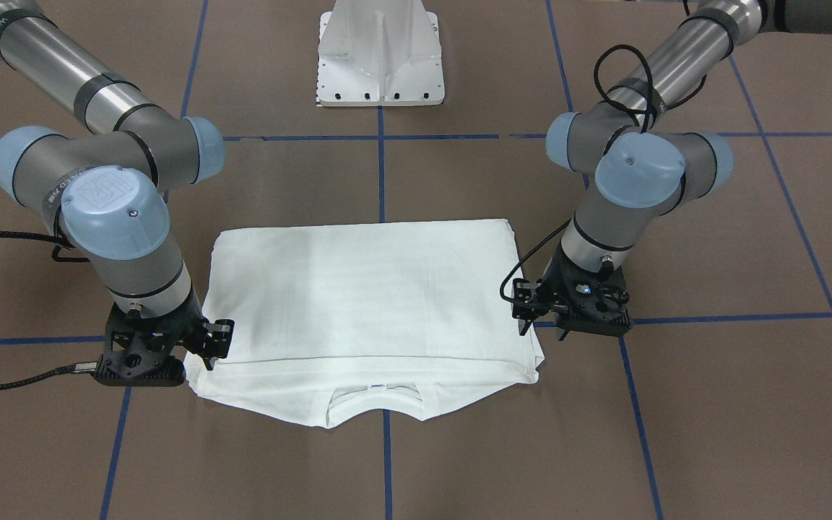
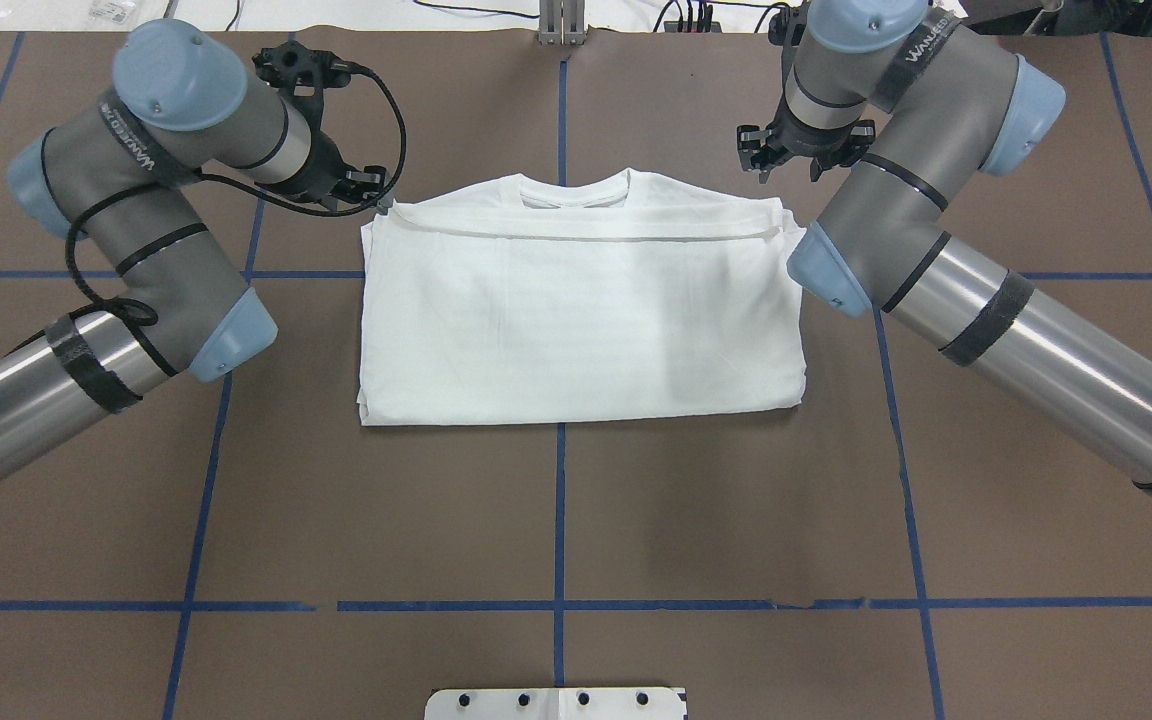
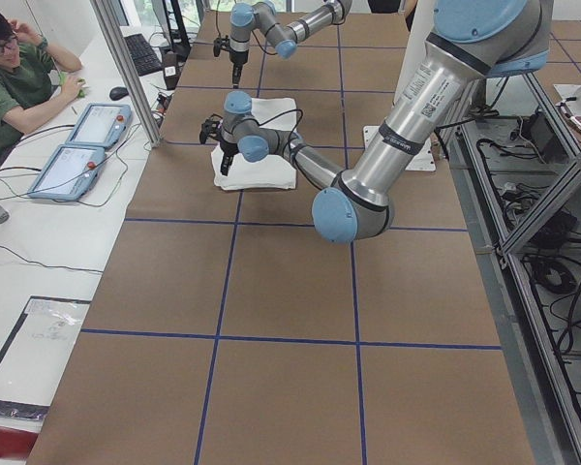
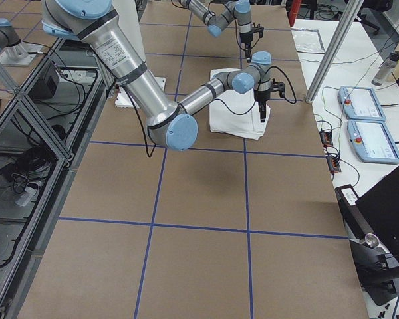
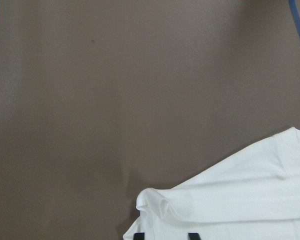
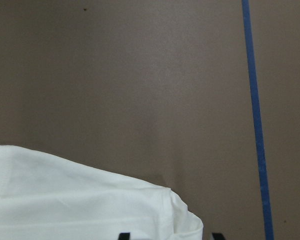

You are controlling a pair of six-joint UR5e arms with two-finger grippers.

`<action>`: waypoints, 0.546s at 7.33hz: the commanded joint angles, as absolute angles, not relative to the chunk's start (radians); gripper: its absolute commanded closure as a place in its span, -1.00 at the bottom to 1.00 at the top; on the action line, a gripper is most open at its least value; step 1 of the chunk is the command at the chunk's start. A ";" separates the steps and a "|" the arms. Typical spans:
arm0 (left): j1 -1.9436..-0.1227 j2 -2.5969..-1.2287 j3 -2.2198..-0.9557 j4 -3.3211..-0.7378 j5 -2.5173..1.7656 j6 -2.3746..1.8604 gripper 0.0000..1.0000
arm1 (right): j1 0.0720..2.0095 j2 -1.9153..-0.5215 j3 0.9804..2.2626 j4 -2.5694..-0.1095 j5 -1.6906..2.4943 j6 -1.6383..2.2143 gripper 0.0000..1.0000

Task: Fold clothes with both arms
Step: 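Move the left gripper to the folded shirt's side edge nearest it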

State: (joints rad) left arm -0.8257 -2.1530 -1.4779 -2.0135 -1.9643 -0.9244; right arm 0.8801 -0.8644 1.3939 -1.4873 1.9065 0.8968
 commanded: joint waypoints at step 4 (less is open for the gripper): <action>-0.625 -1.938 -1.701 -2.121 -1.962 -1.138 -1.00 | 0.881 -0.887 1.428 -1.485 1.921 0.877 -1.00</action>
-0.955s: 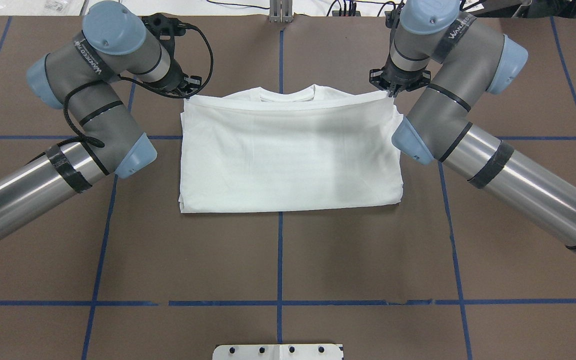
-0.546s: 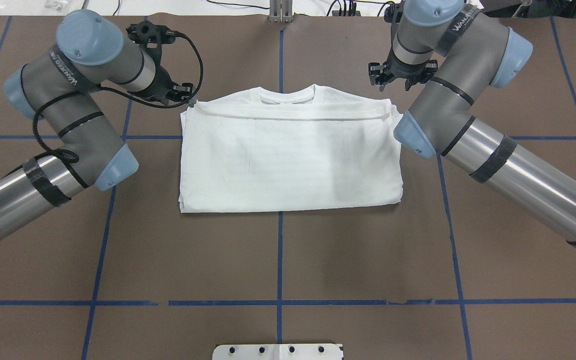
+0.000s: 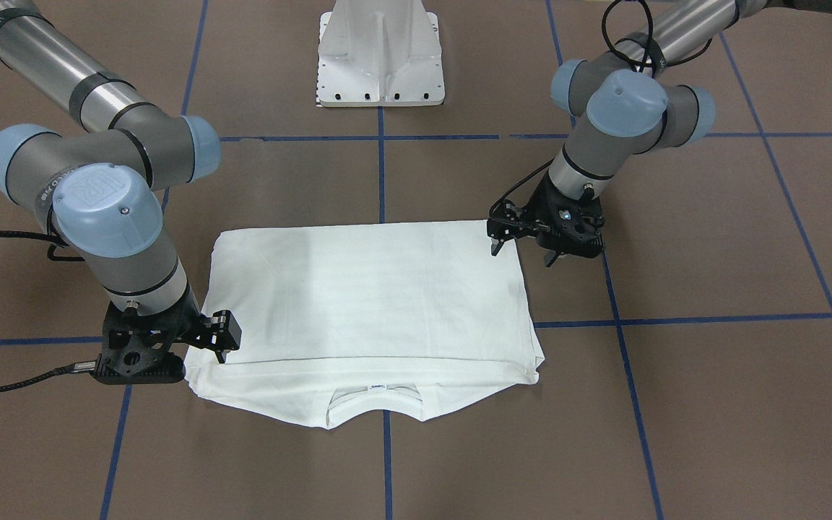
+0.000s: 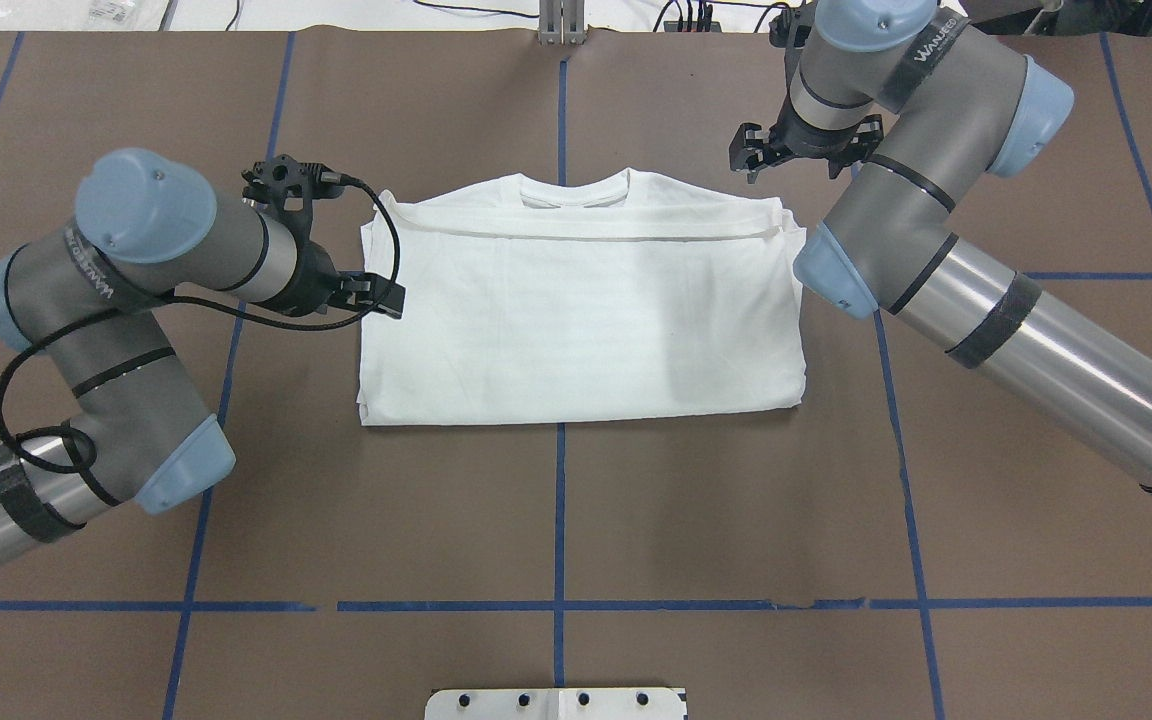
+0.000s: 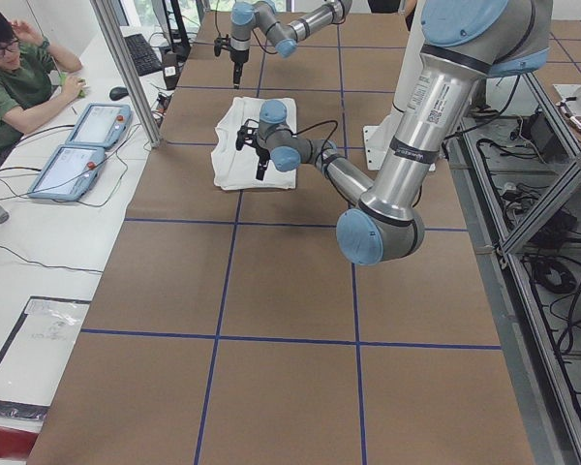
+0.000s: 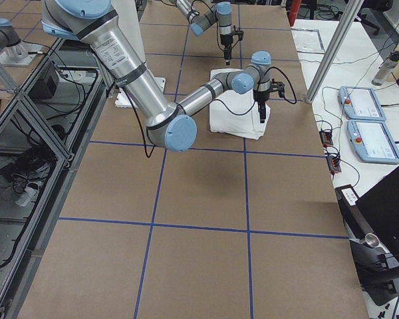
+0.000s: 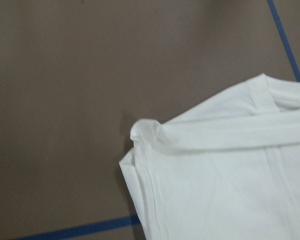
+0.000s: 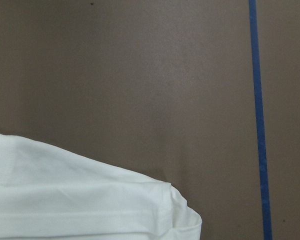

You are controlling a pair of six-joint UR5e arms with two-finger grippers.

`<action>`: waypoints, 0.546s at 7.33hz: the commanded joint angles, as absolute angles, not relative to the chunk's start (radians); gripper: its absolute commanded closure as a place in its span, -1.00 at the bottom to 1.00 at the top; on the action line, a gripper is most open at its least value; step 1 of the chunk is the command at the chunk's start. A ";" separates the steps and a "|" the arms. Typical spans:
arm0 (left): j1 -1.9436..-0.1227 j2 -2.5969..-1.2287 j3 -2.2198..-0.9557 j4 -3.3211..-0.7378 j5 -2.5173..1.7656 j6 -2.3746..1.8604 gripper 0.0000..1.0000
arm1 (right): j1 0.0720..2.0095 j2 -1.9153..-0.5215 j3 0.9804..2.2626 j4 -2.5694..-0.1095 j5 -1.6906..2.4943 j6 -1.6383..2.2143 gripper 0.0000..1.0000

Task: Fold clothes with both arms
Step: 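Move the left gripper to the folded shirt's side edge nearest it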

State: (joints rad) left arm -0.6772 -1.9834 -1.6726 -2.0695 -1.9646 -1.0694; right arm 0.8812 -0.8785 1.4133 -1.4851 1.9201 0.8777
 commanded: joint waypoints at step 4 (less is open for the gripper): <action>-0.571 -1.919 -1.684 -2.123 -1.917 -1.149 -0.91 | 0.881 -0.890 1.434 -1.485 1.921 0.879 -1.00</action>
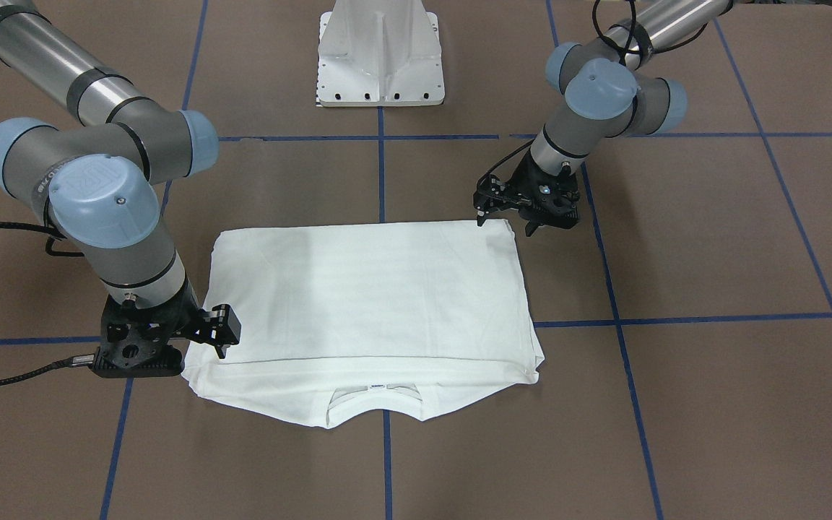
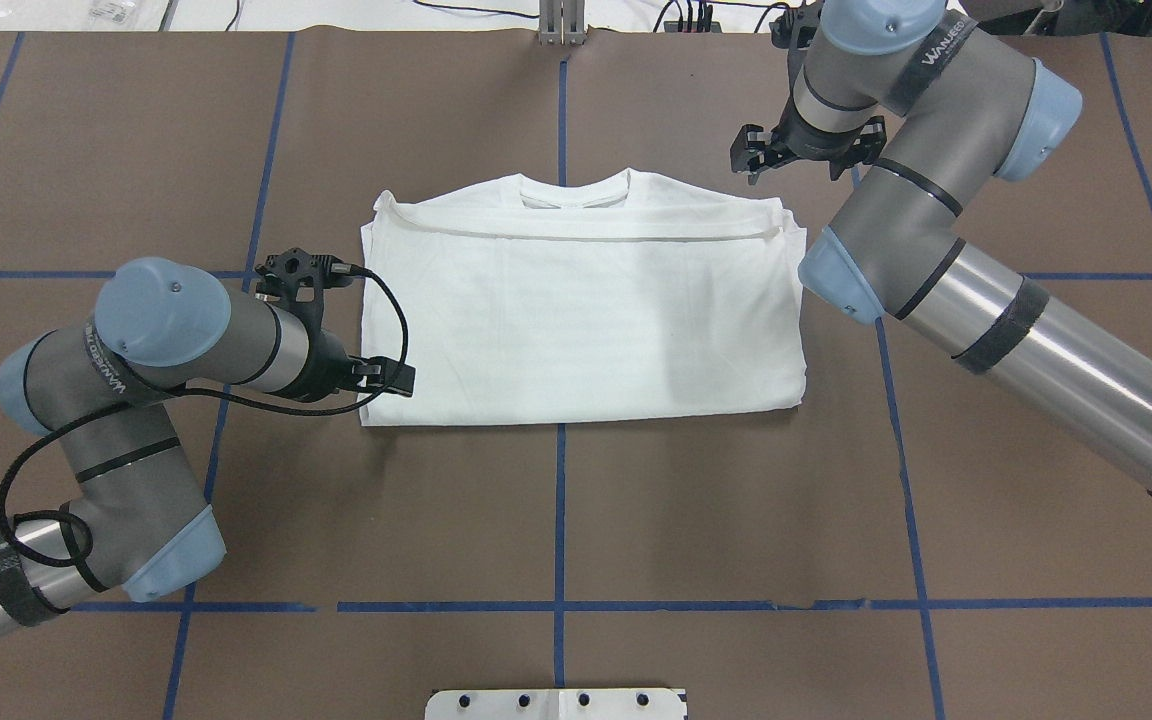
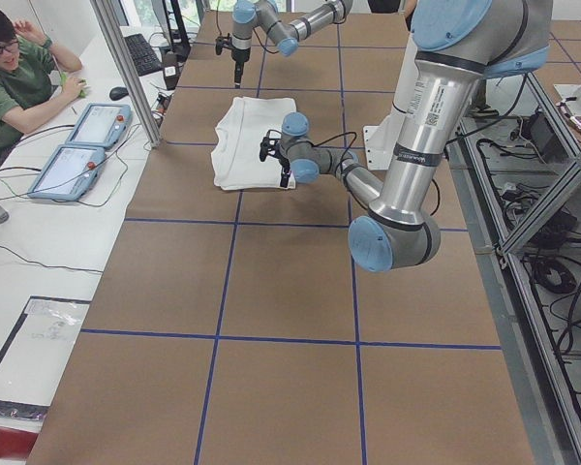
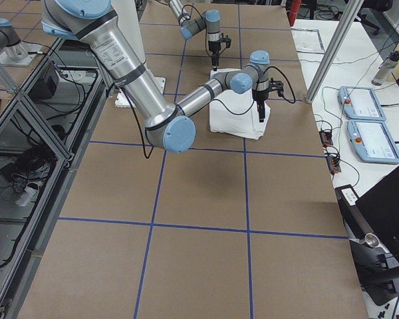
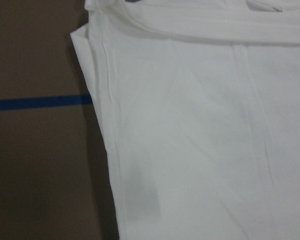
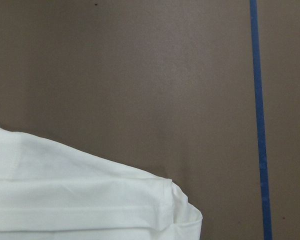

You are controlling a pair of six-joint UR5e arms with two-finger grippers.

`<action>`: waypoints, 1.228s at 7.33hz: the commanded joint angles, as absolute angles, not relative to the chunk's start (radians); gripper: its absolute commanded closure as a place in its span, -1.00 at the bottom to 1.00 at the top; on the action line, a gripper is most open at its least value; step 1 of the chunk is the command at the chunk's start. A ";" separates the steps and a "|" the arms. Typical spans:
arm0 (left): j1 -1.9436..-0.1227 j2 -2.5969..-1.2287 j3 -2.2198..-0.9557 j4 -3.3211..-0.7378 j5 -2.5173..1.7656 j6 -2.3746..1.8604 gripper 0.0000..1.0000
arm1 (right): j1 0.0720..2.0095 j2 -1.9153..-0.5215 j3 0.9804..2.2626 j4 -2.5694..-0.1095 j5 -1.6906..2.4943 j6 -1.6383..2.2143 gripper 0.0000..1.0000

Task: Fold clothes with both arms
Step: 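Move the left gripper to the folded shirt's side edge nearest it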

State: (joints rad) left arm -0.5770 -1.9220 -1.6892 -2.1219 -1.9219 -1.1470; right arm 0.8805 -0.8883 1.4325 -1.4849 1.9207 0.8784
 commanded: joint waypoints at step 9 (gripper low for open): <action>-0.561 -1.922 -1.678 -2.122 -1.917 -1.175 -0.05 | 0.879 -0.900 1.451 -1.483 1.921 0.879 -1.00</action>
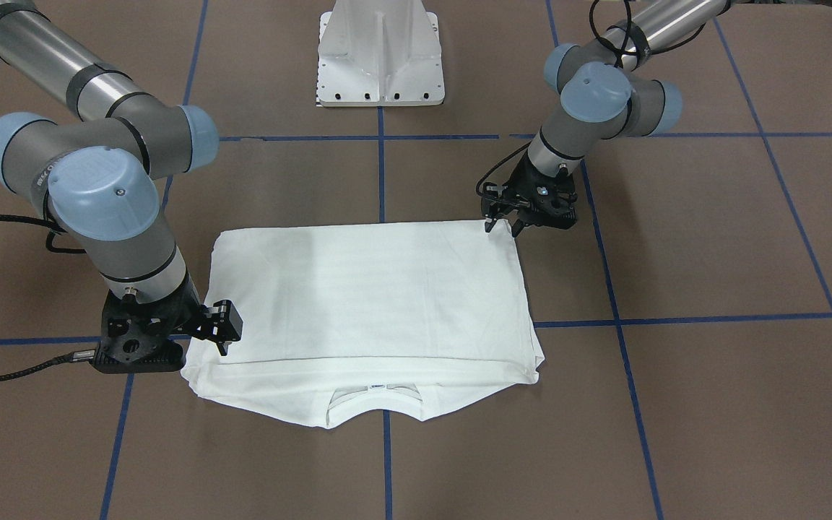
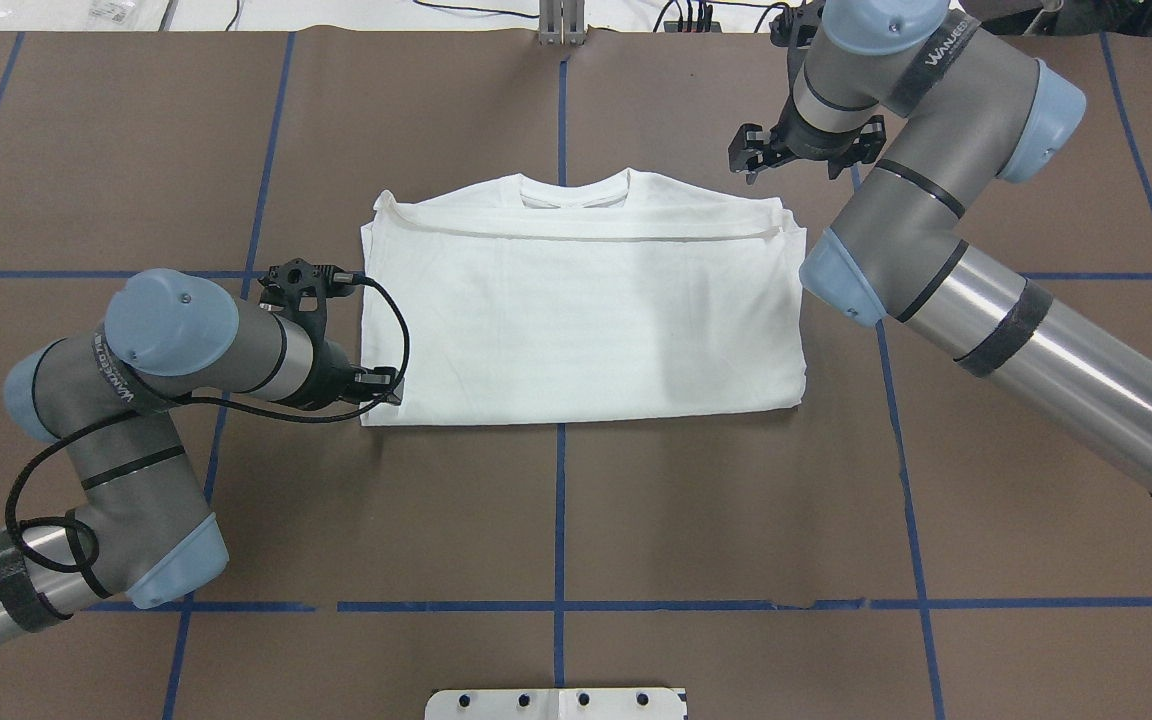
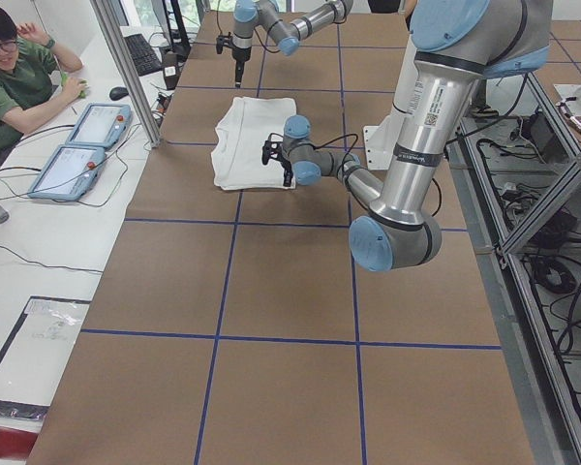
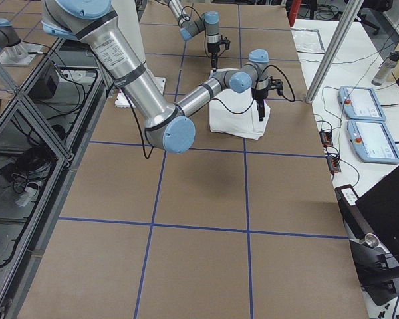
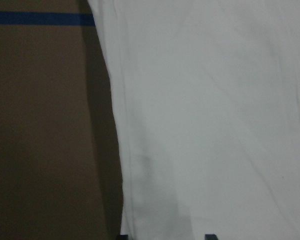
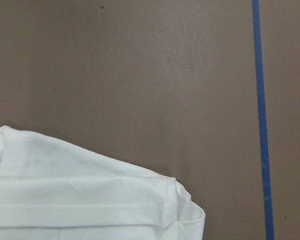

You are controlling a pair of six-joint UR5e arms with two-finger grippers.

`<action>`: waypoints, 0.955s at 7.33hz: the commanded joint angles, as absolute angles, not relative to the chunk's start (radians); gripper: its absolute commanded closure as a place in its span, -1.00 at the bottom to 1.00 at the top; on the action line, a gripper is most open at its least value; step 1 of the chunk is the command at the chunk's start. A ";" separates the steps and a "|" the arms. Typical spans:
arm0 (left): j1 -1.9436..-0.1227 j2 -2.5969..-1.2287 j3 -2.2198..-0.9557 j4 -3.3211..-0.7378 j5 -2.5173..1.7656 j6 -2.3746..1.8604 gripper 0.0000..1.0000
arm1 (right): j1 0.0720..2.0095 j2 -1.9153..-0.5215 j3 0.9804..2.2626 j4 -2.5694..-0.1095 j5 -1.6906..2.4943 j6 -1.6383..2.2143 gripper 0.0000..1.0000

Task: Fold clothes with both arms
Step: 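Move the left gripper to the folded shirt's side edge nearest it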

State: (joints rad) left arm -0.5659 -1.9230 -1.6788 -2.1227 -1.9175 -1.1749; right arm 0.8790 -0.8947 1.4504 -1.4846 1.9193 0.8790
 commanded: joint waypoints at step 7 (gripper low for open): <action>-0.555 -1.914 -1.692 -2.117 -1.921 -1.175 1.00 | 0.879 -0.902 1.451 -1.483 1.921 0.879 -1.00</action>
State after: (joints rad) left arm -0.5489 -1.9183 -1.6838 -2.1192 -1.9193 -1.1767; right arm 0.8790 -0.9019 1.4511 -1.4834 1.9205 0.8790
